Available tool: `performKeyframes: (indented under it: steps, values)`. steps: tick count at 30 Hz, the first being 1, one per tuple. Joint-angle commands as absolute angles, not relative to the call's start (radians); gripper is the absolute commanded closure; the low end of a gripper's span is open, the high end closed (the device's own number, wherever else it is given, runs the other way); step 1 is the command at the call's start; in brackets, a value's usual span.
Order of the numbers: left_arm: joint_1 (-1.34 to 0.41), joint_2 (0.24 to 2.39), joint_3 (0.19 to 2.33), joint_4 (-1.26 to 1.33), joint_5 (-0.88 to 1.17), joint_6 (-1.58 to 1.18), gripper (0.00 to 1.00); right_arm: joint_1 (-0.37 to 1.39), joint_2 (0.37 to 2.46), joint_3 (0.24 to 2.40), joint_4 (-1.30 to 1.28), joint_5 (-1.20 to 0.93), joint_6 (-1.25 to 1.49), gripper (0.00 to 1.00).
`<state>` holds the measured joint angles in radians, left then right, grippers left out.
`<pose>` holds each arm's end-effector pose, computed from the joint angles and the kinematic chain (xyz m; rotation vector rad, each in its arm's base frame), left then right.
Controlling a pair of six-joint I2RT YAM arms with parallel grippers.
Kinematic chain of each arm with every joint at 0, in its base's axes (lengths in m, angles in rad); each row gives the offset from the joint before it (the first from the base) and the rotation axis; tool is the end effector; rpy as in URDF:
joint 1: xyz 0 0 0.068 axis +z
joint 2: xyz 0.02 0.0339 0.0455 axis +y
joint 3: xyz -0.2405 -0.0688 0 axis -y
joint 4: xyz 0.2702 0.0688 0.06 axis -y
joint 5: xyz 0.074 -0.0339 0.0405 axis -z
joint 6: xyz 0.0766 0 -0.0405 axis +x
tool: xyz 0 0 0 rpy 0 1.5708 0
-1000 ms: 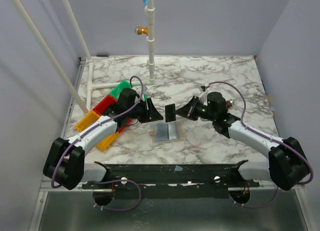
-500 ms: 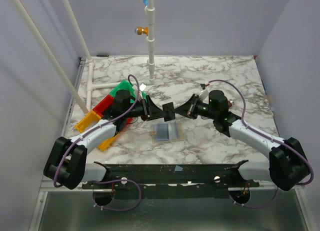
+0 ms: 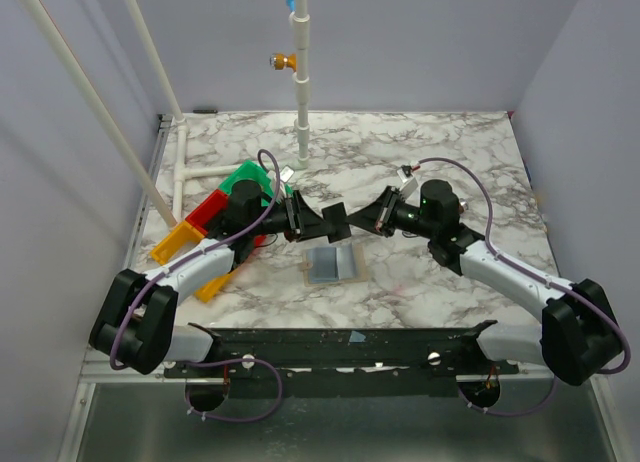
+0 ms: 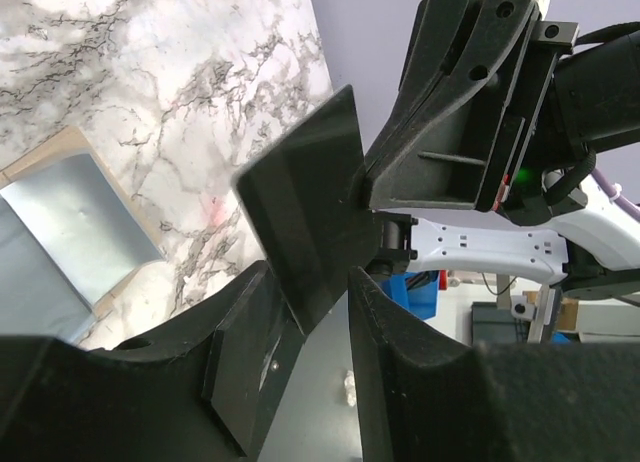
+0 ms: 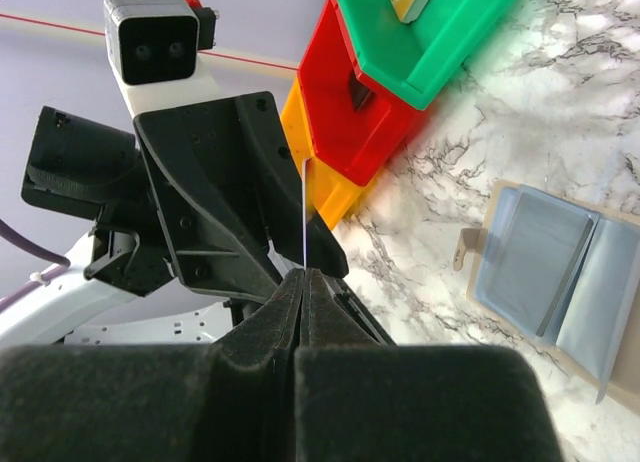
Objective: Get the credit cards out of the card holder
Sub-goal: Place the credit card in the storage box.
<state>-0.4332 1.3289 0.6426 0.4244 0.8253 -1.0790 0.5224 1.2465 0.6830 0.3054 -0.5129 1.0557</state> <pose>0.2769 -0.1901 0.1896 0.0025 2.1578 -1.7282 0.2758 0.2022 0.2119 0.1415 2.0986 1.5079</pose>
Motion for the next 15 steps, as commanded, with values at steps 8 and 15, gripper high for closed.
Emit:
performKeyframes:
  steps: [8, 15]
  values:
    - [-0.434, 1.333, 0.635, 0.475, 0.853, -1.086, 0.70, 0.526, 1.230, 0.676, 0.326, -0.554, 1.064, 1.00]
    - [-0.434, 1.330, 0.643, 0.481, 0.859, -1.094, 0.80, 0.525, 1.246, 0.658, 0.348, -0.565, 1.066, 0.99]
